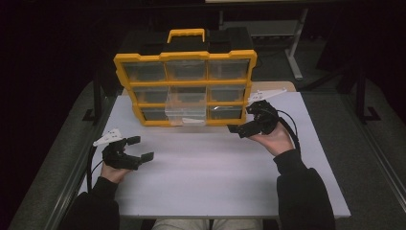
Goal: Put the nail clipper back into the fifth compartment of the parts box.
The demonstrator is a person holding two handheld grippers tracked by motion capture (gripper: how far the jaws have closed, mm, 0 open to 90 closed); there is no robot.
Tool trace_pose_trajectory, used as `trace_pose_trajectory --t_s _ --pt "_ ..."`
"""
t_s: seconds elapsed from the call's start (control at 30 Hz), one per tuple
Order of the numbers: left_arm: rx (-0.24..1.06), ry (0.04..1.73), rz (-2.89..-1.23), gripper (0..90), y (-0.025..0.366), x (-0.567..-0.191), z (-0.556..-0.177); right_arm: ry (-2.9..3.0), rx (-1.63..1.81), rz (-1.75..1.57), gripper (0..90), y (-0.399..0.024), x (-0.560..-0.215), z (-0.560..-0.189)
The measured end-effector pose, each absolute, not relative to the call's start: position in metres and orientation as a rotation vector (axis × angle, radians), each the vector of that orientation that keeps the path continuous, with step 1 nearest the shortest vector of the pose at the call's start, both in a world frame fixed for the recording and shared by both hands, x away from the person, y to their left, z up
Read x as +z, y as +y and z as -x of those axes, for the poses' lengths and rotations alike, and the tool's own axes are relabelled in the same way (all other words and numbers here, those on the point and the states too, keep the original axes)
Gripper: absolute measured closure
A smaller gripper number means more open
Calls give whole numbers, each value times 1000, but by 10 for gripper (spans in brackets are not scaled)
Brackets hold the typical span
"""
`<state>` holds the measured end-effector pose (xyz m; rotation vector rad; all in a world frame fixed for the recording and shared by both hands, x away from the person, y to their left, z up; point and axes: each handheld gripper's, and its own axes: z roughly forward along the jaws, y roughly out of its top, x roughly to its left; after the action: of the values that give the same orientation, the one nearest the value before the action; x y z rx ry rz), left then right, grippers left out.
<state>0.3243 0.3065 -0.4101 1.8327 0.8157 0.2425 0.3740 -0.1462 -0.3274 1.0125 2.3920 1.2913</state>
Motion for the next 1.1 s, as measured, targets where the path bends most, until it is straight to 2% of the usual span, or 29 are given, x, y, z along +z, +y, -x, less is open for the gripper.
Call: trace_pose_trajectory --t_s 0.53,1.1 --pt "242 820 -1835 0 307 -410 -324 2349 1328 -1042 0 -165 -344 -358" --pt "242 826 -1833 0 306 -411 -324 2230 1418 -1106 0 -204 -372 -330"
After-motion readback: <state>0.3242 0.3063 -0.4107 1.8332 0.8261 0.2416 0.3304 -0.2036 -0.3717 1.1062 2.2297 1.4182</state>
